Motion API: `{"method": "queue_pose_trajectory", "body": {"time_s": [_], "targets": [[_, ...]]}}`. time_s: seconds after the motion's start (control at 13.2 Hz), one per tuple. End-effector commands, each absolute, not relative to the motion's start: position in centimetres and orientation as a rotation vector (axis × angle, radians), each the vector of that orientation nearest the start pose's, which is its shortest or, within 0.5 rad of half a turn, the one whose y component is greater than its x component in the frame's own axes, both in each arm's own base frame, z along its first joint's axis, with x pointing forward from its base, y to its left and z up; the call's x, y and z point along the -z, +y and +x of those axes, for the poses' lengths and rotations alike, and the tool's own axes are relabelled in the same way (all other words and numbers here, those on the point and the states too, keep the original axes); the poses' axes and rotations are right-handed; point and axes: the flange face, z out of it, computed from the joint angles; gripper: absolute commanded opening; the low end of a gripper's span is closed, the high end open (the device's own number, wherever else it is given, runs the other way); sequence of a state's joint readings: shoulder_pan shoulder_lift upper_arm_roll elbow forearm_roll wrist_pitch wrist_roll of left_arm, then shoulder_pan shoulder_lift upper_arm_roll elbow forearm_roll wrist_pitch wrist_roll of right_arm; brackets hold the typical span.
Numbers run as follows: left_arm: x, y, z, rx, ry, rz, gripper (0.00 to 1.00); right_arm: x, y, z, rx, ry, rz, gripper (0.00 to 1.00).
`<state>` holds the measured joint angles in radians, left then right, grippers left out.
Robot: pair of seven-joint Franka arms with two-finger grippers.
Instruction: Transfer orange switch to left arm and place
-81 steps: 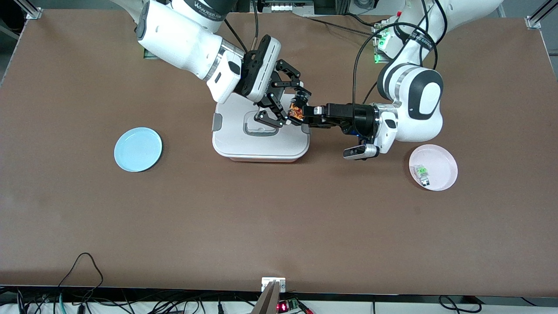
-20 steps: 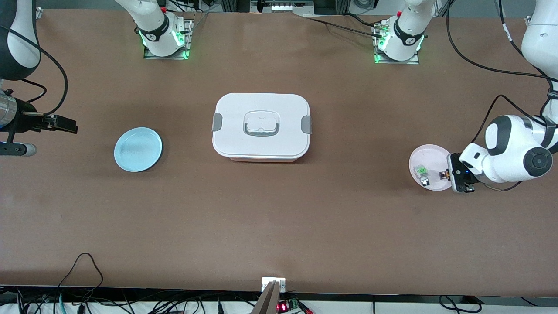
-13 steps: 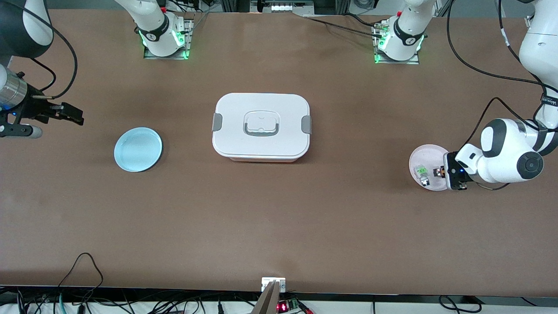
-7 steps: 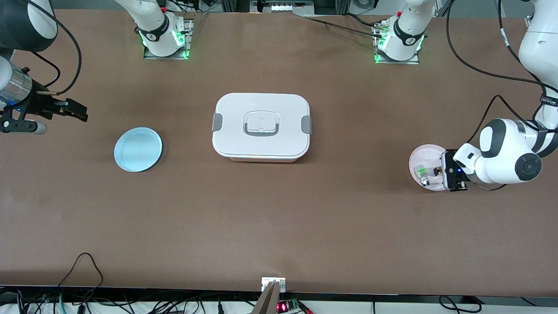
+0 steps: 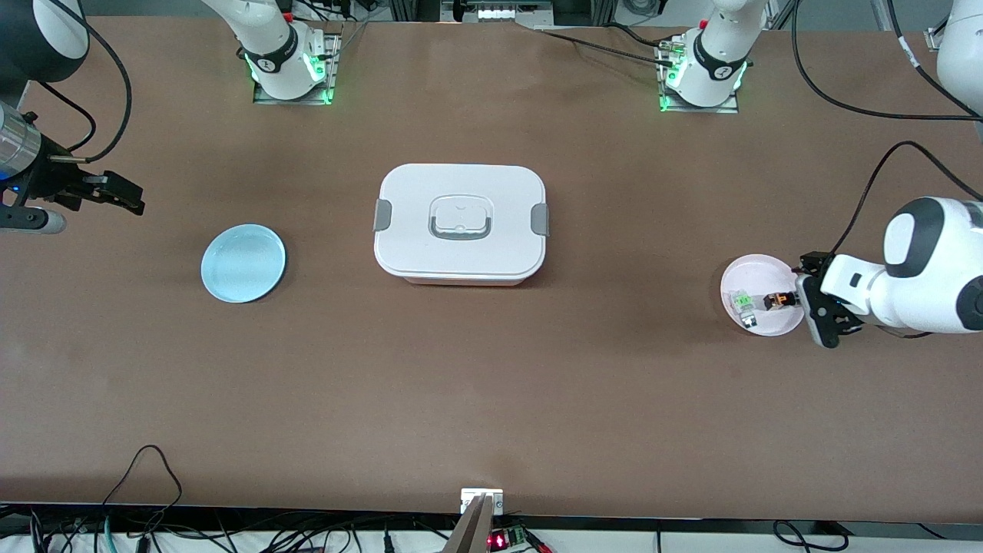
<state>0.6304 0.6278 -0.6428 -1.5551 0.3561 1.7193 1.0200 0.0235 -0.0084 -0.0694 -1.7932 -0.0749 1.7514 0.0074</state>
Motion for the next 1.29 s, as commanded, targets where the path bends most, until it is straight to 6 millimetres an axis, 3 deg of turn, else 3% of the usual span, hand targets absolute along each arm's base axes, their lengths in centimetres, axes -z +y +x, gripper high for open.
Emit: {"method": "queue_pose_trajectory", "body": {"time_s": [0.0, 0.08, 0.3, 0.46, 0.61, 0.68, 0.99, 1.21], "targets": [[-35.1, 7.8, 65.1, -0.493, 1.451, -2.881, 1.00, -55.4, -3.4, 55.4, -0.027, 0.056, -3.203, 1.00], [-36.4, 7.3, 65.2, -0.481, 1.368, -2.896, 1.00, -55.5, -3.4, 55.3, -0.025, 0.056, -3.201, 1.00], [-41.8, 3.1, 63.9, -0.513, 1.056, -2.928, 1.00, -55.2, -3.5, 55.2, -0.040, 0.056, -3.200, 1.00], [-44.9, 2.6, 63.6, -0.516, 0.848, -2.969, 1.00, -55.4, -3.4, 55.0, -0.044, 0.054, -3.200, 1.00], [-47.9, 1.8, 63.2, -0.532, 0.825, -2.963, 1.00, -55.4, -3.5, 55.0, -0.045, 0.057, -3.198, 1.00], [-49.9, -0.5, 62.5, -0.499, 0.825, -2.939, 1.00, -55.4, -3.6, 54.9, -0.045, 0.060, -3.198, 1.00], [-54.2, -0.2, 60.3, -0.424, 0.559, -2.960, 1.00, -55.7, -4.1, 54.9, -0.043, 0.075, -3.198, 1.00], [-55.4, 1.3, 58.3, -0.356, 0.331, -3.052, 1.00, -56.0, -4.0, 54.8, -0.050, 0.073, -3.201, 1.00]]}}
